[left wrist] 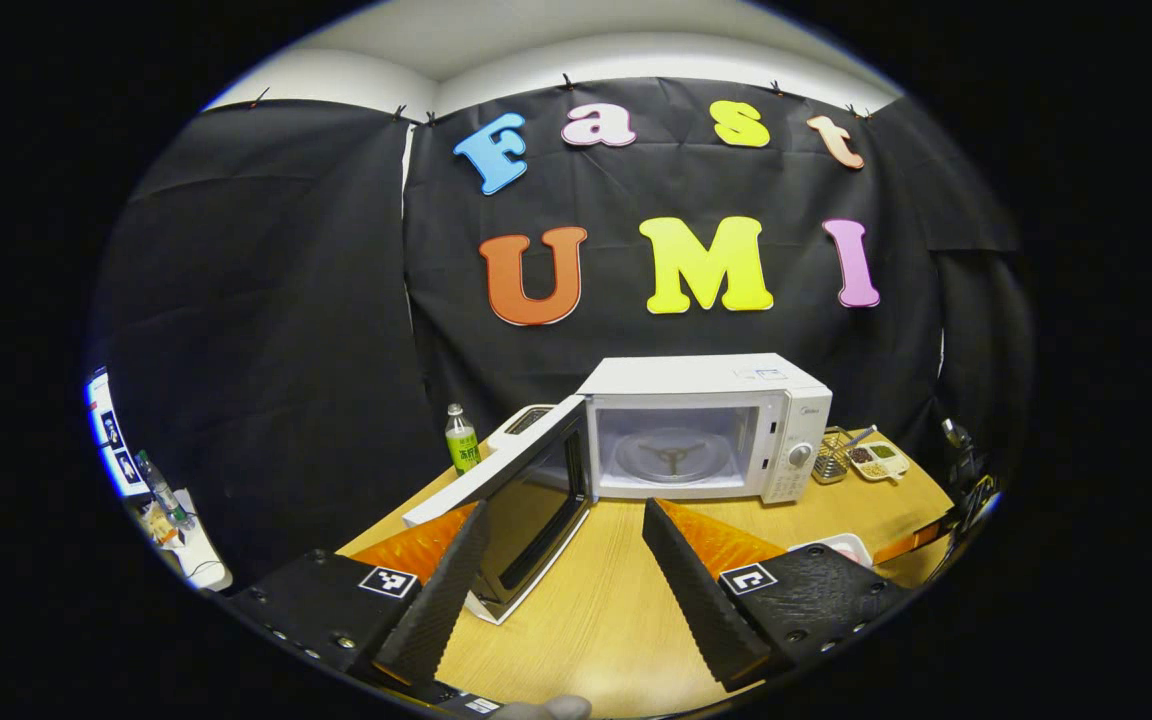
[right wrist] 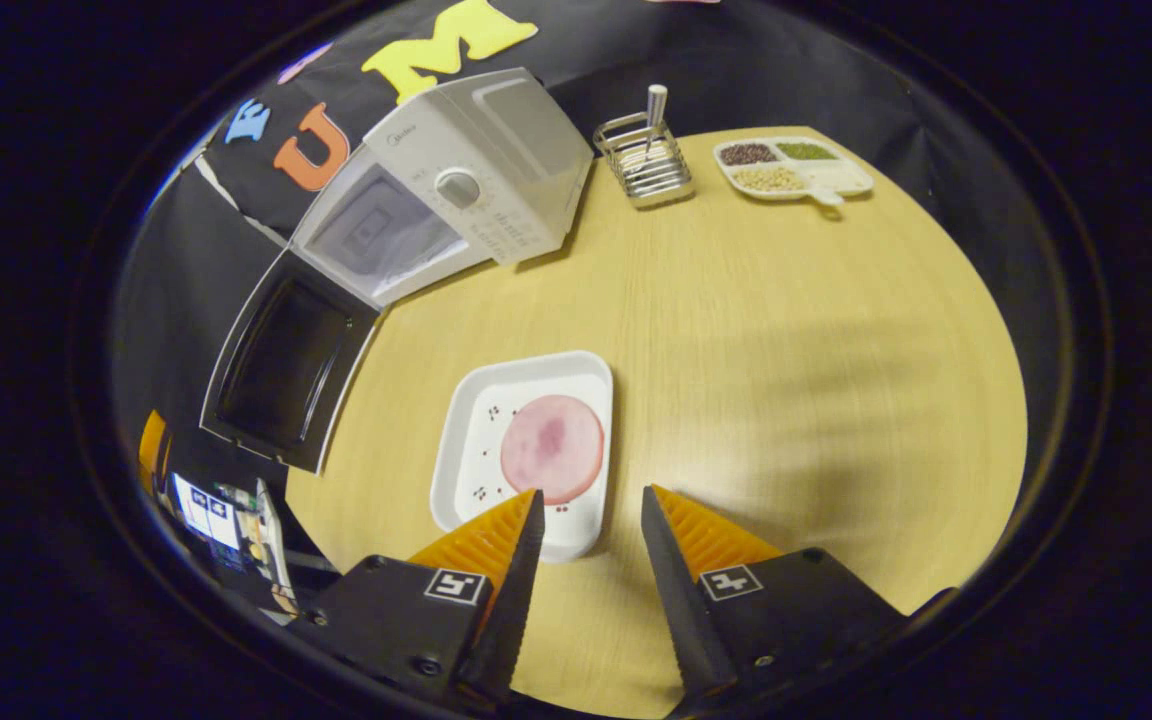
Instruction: Open the microwave oven with the left hand, put the food in, and close the microwave oven.
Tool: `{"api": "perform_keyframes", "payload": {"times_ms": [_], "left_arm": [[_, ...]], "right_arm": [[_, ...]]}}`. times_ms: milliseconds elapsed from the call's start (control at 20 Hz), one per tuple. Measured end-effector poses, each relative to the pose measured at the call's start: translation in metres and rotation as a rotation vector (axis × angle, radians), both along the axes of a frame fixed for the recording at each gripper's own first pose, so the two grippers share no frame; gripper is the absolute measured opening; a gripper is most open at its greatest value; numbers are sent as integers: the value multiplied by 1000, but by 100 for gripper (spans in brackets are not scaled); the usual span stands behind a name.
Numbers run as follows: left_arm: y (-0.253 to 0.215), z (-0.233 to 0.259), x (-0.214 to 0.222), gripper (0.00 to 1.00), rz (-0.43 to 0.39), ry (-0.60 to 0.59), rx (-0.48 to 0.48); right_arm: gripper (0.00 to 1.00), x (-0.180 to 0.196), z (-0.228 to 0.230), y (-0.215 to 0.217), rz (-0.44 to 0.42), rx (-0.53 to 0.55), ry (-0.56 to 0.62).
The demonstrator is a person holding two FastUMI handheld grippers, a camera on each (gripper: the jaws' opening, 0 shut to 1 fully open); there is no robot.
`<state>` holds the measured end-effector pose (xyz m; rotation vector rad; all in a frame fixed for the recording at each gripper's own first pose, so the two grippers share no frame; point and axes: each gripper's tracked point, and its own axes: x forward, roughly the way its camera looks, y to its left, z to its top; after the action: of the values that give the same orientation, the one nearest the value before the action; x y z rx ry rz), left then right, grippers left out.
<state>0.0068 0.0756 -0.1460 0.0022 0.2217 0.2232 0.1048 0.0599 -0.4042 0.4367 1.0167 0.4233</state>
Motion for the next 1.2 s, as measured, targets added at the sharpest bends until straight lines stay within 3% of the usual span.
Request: {"api": "perform_keyframes", "payload": {"times_ms": [200, 250, 300, 350, 400, 450, 500, 550, 600, 650, 750, 1200], "left_arm": [[-13, 2, 5, 94, 11, 15, -3], [-13, 0, 5, 94, 15, 20, -2], [-12, 0, 6, 94, 19, 21, -3], [-12, 1, 7, 94, 20, 19, -8], [-11, 0, 9, 94, 19, 20, -14], [-9, -2, 10, 94, 17, 23, -18], [-7, -4, 12, 94, 16, 23, -21], [-4, -5, 14, 94, 9, 23, -28], [-2, -7, 16, 94, 6, 25, -34], [2, -9, 19, 94, -1, 25, -39], [10, -11, 24, 94, -11, 22, -36], [37, -14, 32, 94, -65, 10, -71]], "right_arm": [[61, 3, -16, 8, 84, -13, 77], [50, 1, -19, 11, 100, -16, 98], [58, 2, -17, 10, 106, -28, 93], [56, 2, -20, 9, 114, -44, 102], [34, 4, -21, 9, 111, -51, 106], [43, 4, -23, 7, 110, -59, 118], [31, 5, -24, 5, 107, -68, 126], [27, 6, -25, 2, 95, -76, 133], [2, 6, -27, 0, 78, -80, 147], [8, 8, -28, -1, 54, -76, 165], [4, 9, -28, 2, 29, -60, 198], [4, 5, -6, 12, -68, 91, 178]]}}
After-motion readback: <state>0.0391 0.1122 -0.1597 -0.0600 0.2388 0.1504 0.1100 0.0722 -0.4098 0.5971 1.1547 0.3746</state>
